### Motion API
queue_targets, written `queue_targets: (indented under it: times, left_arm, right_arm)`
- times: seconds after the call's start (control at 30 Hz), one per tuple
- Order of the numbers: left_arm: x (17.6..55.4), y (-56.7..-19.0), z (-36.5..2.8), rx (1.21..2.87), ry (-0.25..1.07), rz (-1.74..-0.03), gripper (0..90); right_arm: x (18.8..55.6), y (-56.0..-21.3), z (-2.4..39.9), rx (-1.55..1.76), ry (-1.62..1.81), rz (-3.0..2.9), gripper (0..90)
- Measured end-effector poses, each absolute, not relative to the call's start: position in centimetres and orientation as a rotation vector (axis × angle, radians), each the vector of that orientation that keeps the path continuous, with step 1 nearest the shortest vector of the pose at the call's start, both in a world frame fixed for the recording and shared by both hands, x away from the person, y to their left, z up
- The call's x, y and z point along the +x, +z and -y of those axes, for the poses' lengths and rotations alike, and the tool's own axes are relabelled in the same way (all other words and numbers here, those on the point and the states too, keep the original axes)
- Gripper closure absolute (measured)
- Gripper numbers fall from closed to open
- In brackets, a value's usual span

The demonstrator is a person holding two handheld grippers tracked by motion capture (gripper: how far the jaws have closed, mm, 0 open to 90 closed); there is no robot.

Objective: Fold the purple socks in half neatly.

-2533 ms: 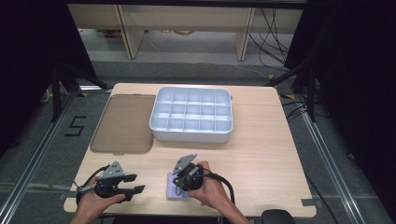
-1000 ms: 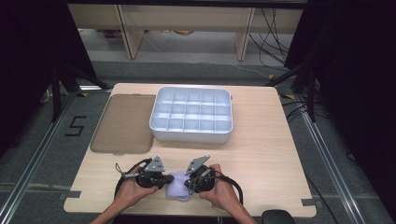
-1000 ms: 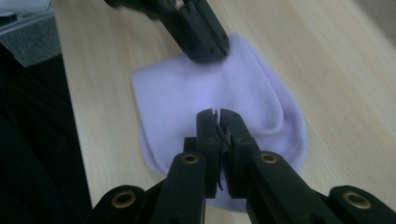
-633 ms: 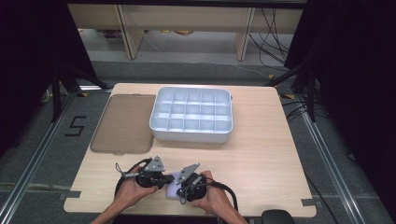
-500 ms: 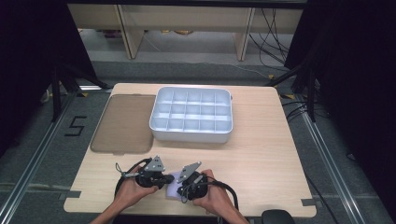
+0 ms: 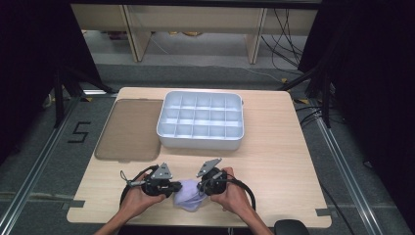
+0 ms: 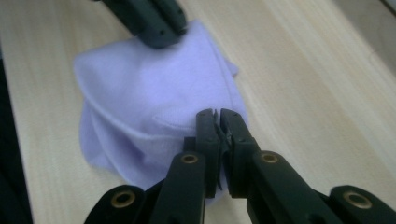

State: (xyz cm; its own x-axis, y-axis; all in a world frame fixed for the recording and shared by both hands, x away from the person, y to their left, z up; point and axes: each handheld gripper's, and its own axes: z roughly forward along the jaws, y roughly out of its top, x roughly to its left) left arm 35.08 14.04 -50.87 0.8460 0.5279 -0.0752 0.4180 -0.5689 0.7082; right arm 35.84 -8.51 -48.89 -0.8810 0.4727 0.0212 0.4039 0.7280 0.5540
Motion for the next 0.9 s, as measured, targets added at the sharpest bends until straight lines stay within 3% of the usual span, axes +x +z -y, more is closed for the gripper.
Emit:
queue_targets:
  times: [0.23,0.5,0.9]
  left_arm:
    - [34.9,-50.4,-14.3,2.233,0.236,-0.696,81.3]
    - [31.5,-49.9,-14.6,2.244,0.146,-0.635,82.2]
    - [31.5,-50.6,-15.5,2.250,0.121,-0.697,81.7]
  right_arm:
    - [35.0,-48.8,8.3,0.652,0.882,-2.812,85.3]
    - [34.9,-48.6,8.4,0.640,0.886,-2.811,84.7]
    - [33.9,-47.5,7.8,0.612,0.970,-2.795,84.2]
